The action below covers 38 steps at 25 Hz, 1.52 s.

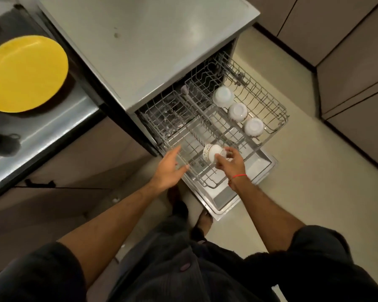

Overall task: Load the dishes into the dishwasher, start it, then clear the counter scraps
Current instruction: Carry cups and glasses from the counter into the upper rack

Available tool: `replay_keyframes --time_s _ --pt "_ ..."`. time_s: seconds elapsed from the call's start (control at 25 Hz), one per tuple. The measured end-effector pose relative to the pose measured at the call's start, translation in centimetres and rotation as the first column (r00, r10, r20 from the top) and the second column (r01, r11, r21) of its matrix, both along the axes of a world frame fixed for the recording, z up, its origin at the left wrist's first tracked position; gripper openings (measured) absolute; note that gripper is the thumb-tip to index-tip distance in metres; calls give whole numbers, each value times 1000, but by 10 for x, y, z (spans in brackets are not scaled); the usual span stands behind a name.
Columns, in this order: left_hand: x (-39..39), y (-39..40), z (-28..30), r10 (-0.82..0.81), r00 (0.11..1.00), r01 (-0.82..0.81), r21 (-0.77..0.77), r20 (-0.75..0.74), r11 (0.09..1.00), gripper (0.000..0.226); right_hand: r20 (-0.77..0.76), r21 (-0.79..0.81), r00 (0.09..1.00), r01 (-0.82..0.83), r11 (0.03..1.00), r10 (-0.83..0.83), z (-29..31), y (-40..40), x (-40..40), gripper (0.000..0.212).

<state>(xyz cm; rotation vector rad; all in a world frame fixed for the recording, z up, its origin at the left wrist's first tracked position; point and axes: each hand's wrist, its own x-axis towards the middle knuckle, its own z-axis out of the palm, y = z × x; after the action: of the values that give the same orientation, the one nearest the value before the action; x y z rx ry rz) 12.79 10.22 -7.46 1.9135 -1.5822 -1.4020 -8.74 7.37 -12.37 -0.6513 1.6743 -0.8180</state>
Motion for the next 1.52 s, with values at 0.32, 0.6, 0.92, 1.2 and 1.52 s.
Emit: replay_keyframes --time_s 0.32,0.6,0.92,1.2,1.52 --pt "23 -35 -39 -72 997 69 87 37 994 54 -486 106 848 -183 977 212 -71 -55 -5 52" --pt "30 -75 -53 -132 991 133 165 -15 977 48 -585 166 721 -342 925 372 -96 -96 13 50" --pt "35 -77 -60 -152 988 155 208 -32 966 40 -562 259 653 -444 858 508 -118 -112 19 57" --pt "38 -68 -59 -124 992 127 183 -28 975 40 -516 201 714 -438 876 474 -108 -103 14 71" --pt "37 -39 -36 -19 1000 19 33 -6 999 40 -523 96 722 -478 873 453 -58 -73 -2 56"
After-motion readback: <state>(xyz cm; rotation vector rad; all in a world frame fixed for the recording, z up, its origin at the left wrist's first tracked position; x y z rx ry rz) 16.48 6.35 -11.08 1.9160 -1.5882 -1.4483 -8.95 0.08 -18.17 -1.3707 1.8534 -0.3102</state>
